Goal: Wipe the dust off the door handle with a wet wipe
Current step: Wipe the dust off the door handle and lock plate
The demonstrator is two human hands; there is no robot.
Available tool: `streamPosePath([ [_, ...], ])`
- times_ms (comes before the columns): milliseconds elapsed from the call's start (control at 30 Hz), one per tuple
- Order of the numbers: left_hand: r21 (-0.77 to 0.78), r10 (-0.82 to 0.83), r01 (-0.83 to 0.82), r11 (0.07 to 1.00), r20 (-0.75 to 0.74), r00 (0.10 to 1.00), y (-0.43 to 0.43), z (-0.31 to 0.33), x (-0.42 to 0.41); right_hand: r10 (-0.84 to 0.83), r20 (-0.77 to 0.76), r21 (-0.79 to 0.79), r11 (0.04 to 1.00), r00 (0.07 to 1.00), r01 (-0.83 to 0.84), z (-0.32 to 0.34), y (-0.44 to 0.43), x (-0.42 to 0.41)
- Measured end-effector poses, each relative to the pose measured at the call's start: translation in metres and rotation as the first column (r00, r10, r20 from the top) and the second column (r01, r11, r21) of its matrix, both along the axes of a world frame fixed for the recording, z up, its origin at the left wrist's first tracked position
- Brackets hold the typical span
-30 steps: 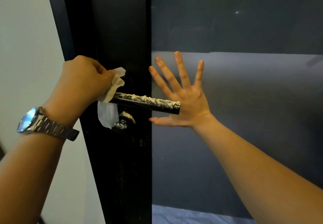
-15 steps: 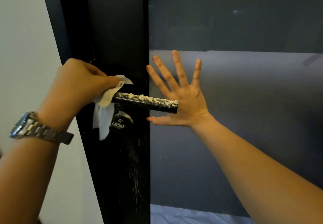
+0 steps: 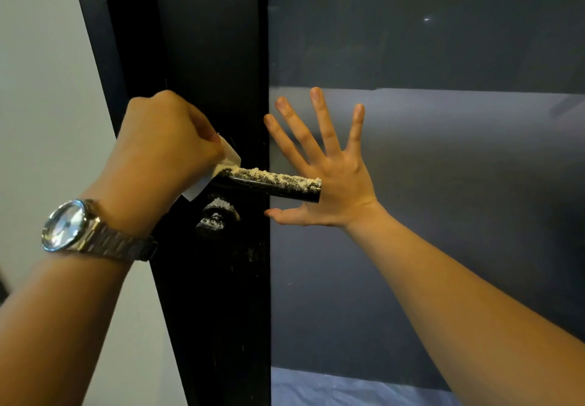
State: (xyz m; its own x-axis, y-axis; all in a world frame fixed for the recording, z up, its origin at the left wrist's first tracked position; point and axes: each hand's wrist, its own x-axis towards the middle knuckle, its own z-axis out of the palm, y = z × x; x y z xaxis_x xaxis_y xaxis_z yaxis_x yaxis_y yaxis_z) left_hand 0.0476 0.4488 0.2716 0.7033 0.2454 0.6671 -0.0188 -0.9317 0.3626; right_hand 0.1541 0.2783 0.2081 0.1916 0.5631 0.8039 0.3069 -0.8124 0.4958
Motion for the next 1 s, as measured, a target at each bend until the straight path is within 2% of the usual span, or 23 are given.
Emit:
streamPosePath([
  [67, -0.038, -0.031, 0.028, 0.999, -0.077, 0.997, 0.004, 0.004, 0.001, -0.001, 0.0, -0.002, 1.0, 1.0, 0.001, 0.0, 0.0, 0.0],
  [133, -0.23, -0.119, 0.086, 0.969, -0.133, 0.984, 0.012, 0.006, -0.001, 0.0, 0.0, -0.002, 1.0, 1.0, 0.0, 0.0, 0.0, 0.0],
  [200, -0.407, -0.195, 0.145, 0.902, -0.083, 0.977, 0.021, 0.002, -0.006, 0.008, 0.002, -0.001, 1.0, 1.0, -0.008, 0.0, 0.0, 0.0],
  [233, -0.436, -0.197, 0.159, 0.886, -0.044, 0.979, 0.024, -0.001, -0.009, 0.012, 0.003, 0.001, 1.0, 1.0, -0.012, 0.0, 0.0, 0.001],
  [333, -0.303, -0.136, 0.135, 0.943, 0.017, 0.991, 0.028, -0.009, -0.02, 0.022, -0.003, 0.0, 1.0, 1.0, -0.022, -0.001, 0.0, 0.001],
  [433, -0.12, -0.078, 0.078, 0.99, 0.008, 0.997, 0.015, -0.005, -0.02, 0.018, -0.009, -0.002, 1.0, 1.0, -0.018, 0.001, 0.0, -0.001],
  [500, 0.016, -0.056, 0.056, 0.998, -0.013, 0.998, 0.005, -0.003, -0.012, 0.003, -0.009, -0.005, 1.0, 1.0, -0.003, 0.001, 0.0, -0.002],
  [567, 0.075, -0.055, 0.058, 0.996, -0.041, 0.998, -0.001, 0.0, -0.007, -0.007, -0.004, -0.009, 1.0, 1.0, 0.007, 0.001, 0.0, -0.002],
  [667, 0.021, -0.053, 0.055, 0.998, -0.08, 0.995, 0.006, -0.002, -0.005, 0.002, 0.003, -0.008, 1.0, 1.0, -0.002, 0.0, -0.001, -0.001],
  [767, -0.219, -0.016, 0.019, 0.976, 0.015, 1.0, 0.013, -0.009, -0.005, 0.016, 0.001, 0.001, 1.0, 1.0, -0.016, -0.001, -0.001, 0.0],
  [800, -0.243, -0.013, 0.023, 0.97, 0.044, 0.999, 0.013, -0.012, -0.005, 0.021, -0.002, 0.001, 1.0, 1.0, -0.021, -0.001, 0.0, 0.0],
  [1000, -0.12, -0.056, 0.071, 0.99, 0.13, 0.99, 0.002, -0.008, -0.002, 0.015, -0.004, -0.003, 1.0, 1.0, -0.015, 0.001, 0.0, -0.001],
])
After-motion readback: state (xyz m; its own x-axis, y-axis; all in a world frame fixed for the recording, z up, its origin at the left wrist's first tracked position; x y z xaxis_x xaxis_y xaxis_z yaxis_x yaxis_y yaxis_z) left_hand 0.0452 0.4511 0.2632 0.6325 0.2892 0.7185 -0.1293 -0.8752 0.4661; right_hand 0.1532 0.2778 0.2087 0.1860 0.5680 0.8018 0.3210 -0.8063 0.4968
